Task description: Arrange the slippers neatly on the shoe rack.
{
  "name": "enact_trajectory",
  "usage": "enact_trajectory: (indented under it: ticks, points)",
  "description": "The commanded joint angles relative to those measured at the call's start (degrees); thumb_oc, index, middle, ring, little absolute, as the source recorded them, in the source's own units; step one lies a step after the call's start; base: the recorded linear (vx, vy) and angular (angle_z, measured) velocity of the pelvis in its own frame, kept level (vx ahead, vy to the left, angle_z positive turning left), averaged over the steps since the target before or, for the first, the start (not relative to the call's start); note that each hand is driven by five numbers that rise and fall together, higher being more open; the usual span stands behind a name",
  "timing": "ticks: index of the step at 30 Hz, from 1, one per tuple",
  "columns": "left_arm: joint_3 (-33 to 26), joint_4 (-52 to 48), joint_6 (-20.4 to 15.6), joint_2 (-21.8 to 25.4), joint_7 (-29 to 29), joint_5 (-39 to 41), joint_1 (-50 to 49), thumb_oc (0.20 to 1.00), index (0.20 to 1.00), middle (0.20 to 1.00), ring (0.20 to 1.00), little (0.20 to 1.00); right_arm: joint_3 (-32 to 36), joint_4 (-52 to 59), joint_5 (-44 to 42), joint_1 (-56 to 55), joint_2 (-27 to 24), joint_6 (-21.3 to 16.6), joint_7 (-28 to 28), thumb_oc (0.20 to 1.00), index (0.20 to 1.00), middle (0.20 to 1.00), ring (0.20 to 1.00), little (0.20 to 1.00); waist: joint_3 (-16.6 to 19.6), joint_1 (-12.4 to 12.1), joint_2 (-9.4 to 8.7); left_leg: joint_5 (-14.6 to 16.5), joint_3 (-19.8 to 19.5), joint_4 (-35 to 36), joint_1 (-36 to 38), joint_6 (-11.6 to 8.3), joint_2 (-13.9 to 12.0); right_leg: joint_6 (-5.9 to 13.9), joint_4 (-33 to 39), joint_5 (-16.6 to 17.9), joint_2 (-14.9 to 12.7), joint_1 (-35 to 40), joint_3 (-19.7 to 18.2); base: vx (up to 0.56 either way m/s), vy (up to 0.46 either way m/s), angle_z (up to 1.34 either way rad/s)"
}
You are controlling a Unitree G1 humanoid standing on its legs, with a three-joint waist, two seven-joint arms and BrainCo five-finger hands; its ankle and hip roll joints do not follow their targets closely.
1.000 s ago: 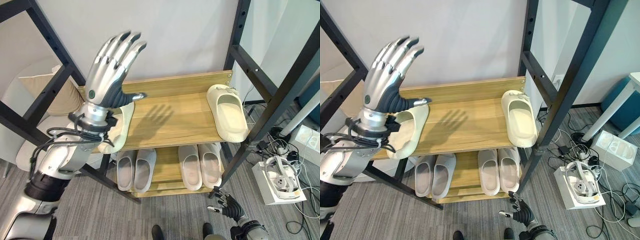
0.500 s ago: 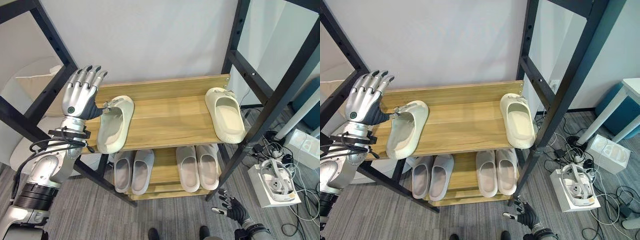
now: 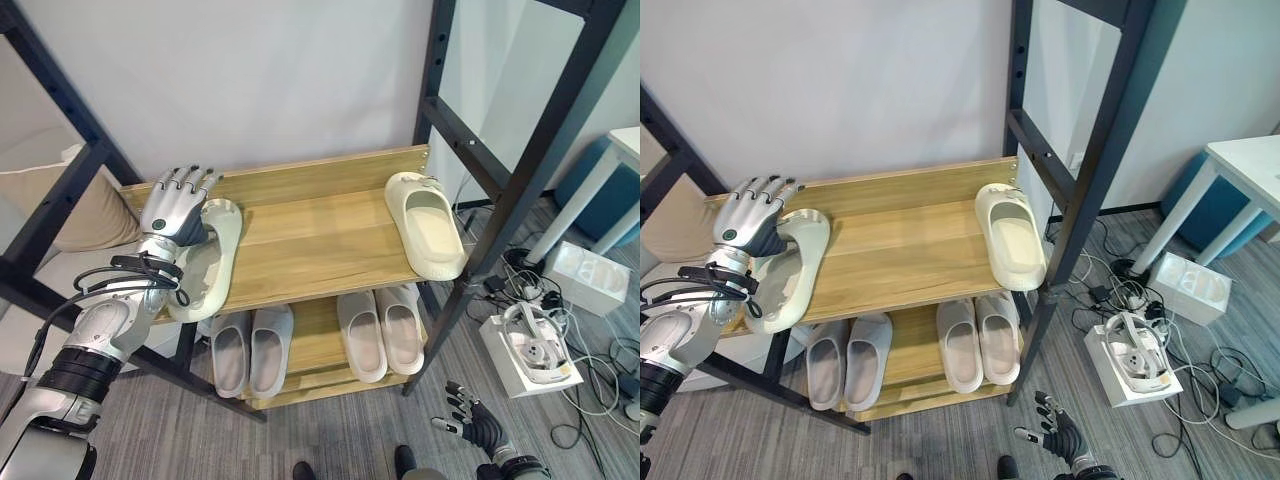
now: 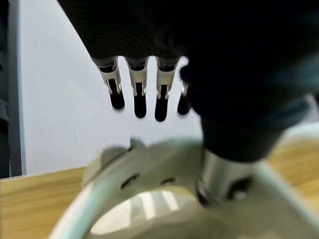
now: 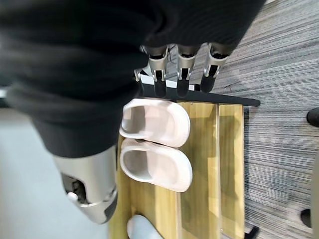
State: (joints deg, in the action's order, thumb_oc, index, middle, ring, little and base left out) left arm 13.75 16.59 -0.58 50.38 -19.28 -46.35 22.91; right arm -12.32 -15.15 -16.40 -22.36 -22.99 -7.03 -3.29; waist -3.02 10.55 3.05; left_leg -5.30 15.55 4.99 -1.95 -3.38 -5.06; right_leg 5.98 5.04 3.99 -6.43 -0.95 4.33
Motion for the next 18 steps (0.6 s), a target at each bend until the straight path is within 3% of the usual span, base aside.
enact_trajectory:
  ticks: [1,9,18]
  points:
    - [0.7,5.3,1.4,3.1,0.4,1.4,9.7,0.200,0.200,0.200,0.200,0.200,1.3,5.2,-2.3,1.0,-0.7,-1.9,-0.4,1.000,1.000,1.000,1.000,1.000,-1.4,0.1,-1.11,7.3,-2.7,0.0,6.0,-3.16,-1.9,4.73,0.0,-1.5,-1.6,0.3,2.3,0.02,0.008,-0.16]
    - [1.9,9.0,1.7,5.4,1.3,5.2,12.8,0.200,0.200,0.200,0.200,0.200,2.3,5.4,-3.3,0.2,-0.1,-1.5,-0.7,1.000,1.000,1.000,1.000,1.000,-1.5,0.8,-1.23,7.4,-2.0,0.0,6.0,-3.16,-1.8,4.78,0.0,-1.1,-1.4,-0.5,1.5,0.01,-0.002,-0.05]
    - [4.2,-1.5,-1.5,3.5,2.3,2.5,14.0,0.200,0.200,0.200,0.200,0.200,2.1,4.7,-4.5,0.8,0.2,-1.5,-1.0,1.000,1.000,1.000,1.000,1.000,-1.3,0.4,-1.19,7.5,-3.0,0.0,6.0,-3.05,-1.8,4.49,0.0,-1.7,-1.4,0.3,2.3,0.00,-0.003,0.01]
